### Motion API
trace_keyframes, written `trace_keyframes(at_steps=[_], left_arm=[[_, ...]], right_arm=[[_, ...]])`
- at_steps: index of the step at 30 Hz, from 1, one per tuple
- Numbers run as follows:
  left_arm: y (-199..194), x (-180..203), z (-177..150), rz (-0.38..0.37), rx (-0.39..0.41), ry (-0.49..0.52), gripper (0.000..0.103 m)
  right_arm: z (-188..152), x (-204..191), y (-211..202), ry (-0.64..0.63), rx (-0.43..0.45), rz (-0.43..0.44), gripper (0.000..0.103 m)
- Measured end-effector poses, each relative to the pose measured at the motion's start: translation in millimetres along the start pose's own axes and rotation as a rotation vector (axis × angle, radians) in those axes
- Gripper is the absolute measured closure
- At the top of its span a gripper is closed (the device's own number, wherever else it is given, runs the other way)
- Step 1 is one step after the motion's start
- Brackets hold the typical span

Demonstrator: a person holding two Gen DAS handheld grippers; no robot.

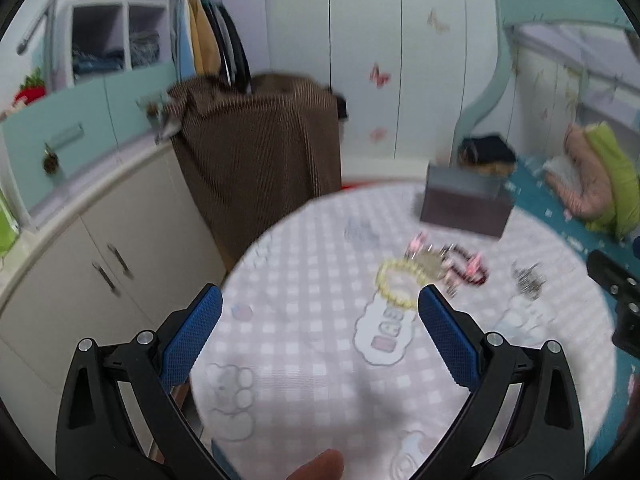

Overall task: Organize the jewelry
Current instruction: 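Grasp the yellow bead bracelet with the left gripper while the right gripper grasps the silver chain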

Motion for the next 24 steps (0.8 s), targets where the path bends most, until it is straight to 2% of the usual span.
trace_keyframes(at_steps=[4,9,18,24], left_arm=[[48,-4,-12,0.007,-0.084,0.011,0.005],[97,4,-21,-0.031,-0.174,0.033,0.005],[155,7,-21,-0.012,-0.284,-0.006,0.005],[172,1,-18,-0.041,-0.308,-0.071,0.006]], right_arm=[[-19,-6,45,-0.041,-0.097,0.001,0.008],[-35,-7,87,-0.043,-0.189,0.014,0.008],[-45,3,123,-0.021,-0.280,0.025,0.008],[-40,5,147,-0.012,-0.325,0.040,0.008]])
Point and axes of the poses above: each gripper's, at about its wrist camera, not at the fingertips, and y roughly the way its jaws point, x to its right, z to its top, the point moved 8 cm from there along y, roughly the way its jaws point, and after that the axes turned 15 degrees about -z, right-handed, at the moved point
